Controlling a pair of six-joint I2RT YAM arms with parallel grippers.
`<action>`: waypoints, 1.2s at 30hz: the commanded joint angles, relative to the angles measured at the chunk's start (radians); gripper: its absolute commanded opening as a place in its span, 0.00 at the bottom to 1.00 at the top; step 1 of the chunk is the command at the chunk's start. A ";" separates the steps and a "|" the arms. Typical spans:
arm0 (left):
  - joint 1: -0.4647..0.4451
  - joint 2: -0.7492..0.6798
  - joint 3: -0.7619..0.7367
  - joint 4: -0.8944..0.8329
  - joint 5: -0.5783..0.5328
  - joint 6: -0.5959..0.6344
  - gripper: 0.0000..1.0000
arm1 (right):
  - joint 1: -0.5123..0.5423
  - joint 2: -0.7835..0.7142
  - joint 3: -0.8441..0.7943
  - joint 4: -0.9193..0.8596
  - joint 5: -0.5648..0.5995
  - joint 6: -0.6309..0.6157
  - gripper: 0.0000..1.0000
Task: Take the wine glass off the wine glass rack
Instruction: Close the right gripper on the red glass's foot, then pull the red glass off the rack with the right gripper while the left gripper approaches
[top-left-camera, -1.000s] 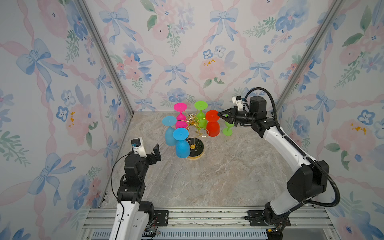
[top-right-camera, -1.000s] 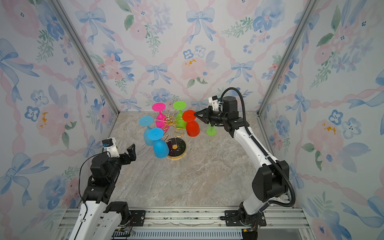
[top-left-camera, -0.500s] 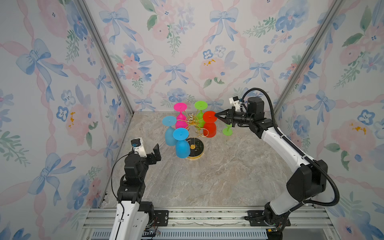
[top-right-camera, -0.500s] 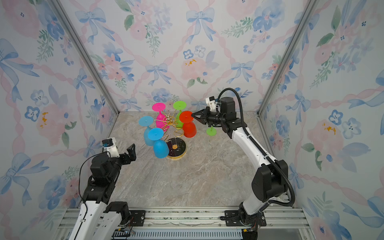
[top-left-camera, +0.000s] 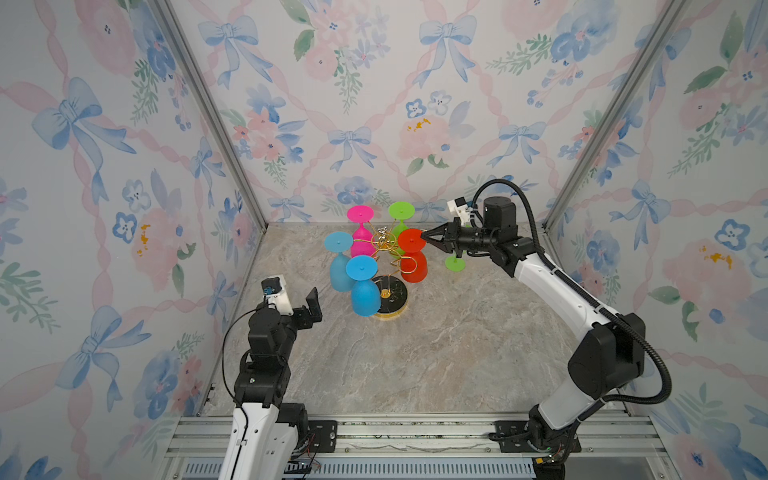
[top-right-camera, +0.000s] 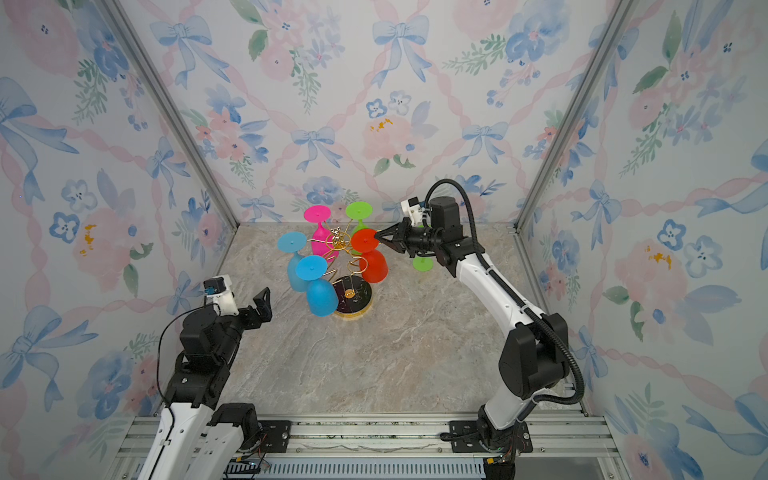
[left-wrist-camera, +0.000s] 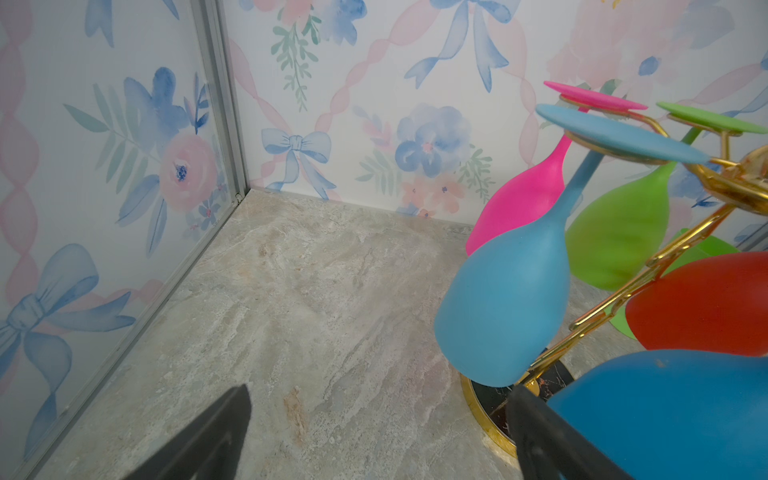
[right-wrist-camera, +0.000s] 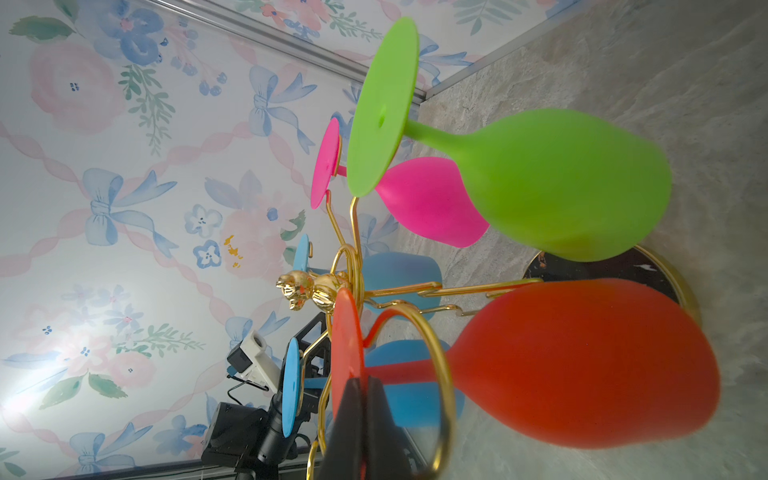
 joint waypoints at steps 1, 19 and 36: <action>0.005 -0.010 -0.010 0.019 0.017 0.017 0.98 | 0.009 -0.001 0.036 -0.034 -0.001 -0.040 0.04; 0.004 -0.021 -0.009 0.019 0.040 0.017 0.98 | -0.001 -0.138 -0.014 -0.156 0.045 -0.153 0.04; 0.005 -0.029 0.062 -0.029 0.250 -0.033 0.98 | -0.024 -0.384 -0.178 -0.314 0.091 -0.284 0.04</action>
